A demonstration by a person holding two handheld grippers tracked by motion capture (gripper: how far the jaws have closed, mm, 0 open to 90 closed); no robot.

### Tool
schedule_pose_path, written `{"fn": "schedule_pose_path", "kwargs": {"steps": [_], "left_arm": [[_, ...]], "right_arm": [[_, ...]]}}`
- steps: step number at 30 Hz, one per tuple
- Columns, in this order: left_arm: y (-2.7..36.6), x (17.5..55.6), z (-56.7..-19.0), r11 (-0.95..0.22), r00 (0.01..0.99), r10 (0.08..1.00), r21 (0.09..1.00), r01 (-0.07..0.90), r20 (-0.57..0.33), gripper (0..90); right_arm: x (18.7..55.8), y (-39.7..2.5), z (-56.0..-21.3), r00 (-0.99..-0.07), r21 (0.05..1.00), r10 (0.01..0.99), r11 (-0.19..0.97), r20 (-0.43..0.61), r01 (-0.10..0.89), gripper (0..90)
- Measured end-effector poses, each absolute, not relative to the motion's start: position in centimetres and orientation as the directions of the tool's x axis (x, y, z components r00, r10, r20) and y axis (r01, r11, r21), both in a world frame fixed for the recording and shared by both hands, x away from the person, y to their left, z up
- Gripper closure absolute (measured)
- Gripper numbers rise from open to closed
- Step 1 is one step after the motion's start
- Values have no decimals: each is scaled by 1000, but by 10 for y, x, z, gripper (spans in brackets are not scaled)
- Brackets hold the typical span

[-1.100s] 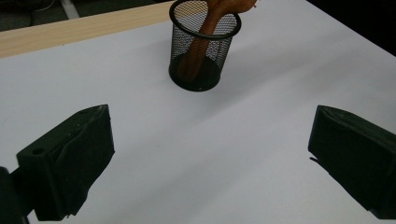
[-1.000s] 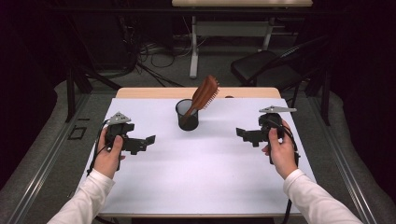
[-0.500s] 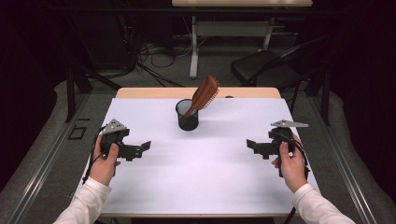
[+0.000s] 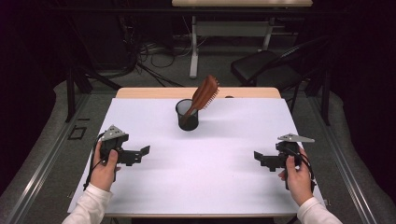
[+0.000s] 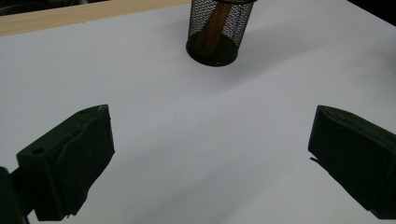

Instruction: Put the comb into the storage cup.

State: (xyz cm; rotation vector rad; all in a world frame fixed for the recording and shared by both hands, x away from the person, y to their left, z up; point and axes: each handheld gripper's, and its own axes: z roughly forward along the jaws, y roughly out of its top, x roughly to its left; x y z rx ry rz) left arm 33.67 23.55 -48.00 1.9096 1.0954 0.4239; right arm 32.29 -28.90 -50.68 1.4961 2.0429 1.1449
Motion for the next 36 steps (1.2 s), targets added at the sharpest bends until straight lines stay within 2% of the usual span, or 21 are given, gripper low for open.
{"fn": "schedule_pose_path", "kwargs": {"steps": [9,36], "left_arm": [[239,331,-486,-193,543,827,832,520,-147,3],[239,330,-493,-180,544,821,829,529,-169,4]], "right_arm": [[314,-289,-519,-378,773,909,109,178,625,0],[310,-297,-528,-339,784,909,22,243,621,11]]}}
